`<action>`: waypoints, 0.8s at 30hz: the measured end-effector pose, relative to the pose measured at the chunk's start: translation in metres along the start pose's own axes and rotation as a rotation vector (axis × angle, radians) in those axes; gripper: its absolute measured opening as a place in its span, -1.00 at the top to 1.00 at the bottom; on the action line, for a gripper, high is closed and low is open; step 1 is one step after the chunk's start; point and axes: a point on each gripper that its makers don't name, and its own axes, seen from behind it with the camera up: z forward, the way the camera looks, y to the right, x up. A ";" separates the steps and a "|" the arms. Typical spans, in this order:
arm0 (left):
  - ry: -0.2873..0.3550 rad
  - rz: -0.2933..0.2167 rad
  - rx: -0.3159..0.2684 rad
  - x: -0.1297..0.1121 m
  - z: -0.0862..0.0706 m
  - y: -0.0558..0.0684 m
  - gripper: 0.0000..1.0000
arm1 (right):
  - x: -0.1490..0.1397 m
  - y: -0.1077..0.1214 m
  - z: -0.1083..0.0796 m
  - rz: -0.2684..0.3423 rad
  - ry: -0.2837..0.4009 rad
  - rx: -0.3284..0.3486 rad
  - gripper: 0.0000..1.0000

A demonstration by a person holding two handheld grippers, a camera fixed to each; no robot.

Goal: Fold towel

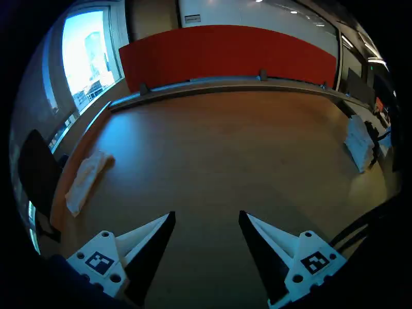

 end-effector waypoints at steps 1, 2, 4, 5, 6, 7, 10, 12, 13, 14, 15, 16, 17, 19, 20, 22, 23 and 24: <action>0.000 0.000 0.000 0.000 0.000 0.000 -0.82 | 0.001 0.001 -0.001 0.001 0.004 -0.003 -0.05; 0.001 0.001 -0.001 0.000 0.000 0.000 -0.82 | 0.002 0.001 -0.001 0.002 0.008 -0.006 -0.13; 0.002 0.001 -0.002 0.001 0.000 0.001 -0.82 | 0.005 0.001 -0.003 0.000 0.016 -0.006 -0.29; 0.003 0.001 -0.003 0.001 0.000 0.001 -0.82 | 0.006 0.001 -0.004 -0.001 0.020 -0.006 -0.38; 0.004 0.000 -0.003 0.001 -0.001 0.001 -0.82 | 0.008 0.000 -0.005 -0.002 0.024 -0.006 -0.51; 0.005 0.000 -0.004 0.001 -0.001 0.002 -0.82 | 0.009 0.000 -0.005 -0.003 0.027 -0.006 -0.63; 0.007 0.000 -0.004 0.001 -0.002 0.002 -0.82 | 0.013 -0.001 -0.007 -0.006 0.037 -0.011 -0.97; 0.009 -0.001 -0.005 0.002 -0.003 0.002 -0.82 | 0.016 0.000 -0.007 -0.007 0.043 -0.015 -1.00; 0.010 -0.001 -0.005 0.002 -0.003 0.002 -0.82 | 0.017 -0.001 -0.007 -0.007 0.045 -0.017 -1.00; 0.012 -0.002 -0.004 0.002 -0.004 0.002 -0.82 | 0.018 -0.001 -0.008 -0.007 0.048 -0.018 -1.00; 0.012 -0.003 -0.004 0.002 -0.004 0.001 -0.82 | 0.019 -0.001 -0.008 -0.007 0.050 -0.018 -1.00; 0.013 -0.003 -0.004 0.002 -0.005 0.001 -0.82 | 0.020 -0.001 -0.008 -0.007 0.052 -0.018 -1.00; 0.014 -0.004 -0.004 0.002 -0.005 0.000 -0.82 | 0.020 -0.002 -0.009 -0.007 0.054 -0.018 -1.00; 0.015 -0.005 -0.003 0.003 -0.006 0.000 -0.82 | 0.021 -0.002 -0.009 -0.007 0.057 -0.019 -1.00; 0.016 -0.005 -0.003 0.003 -0.006 -0.001 -0.82 | 0.022 -0.002 -0.010 -0.007 0.058 -0.019 -1.00; 0.016 -0.007 -0.003 0.002 -0.006 -0.001 -0.82 | 0.022 -0.003 -0.010 -0.006 0.061 -0.019 -1.00; 0.017 -0.007 -0.003 0.002 -0.006 -0.001 -0.82 | 0.023 -0.004 -0.011 -0.005 0.062 -0.019 -1.00; 0.017 -0.007 -0.003 0.002 -0.006 -0.002 -0.82 | 0.024 -0.005 -0.011 -0.003 0.066 -0.019 -1.00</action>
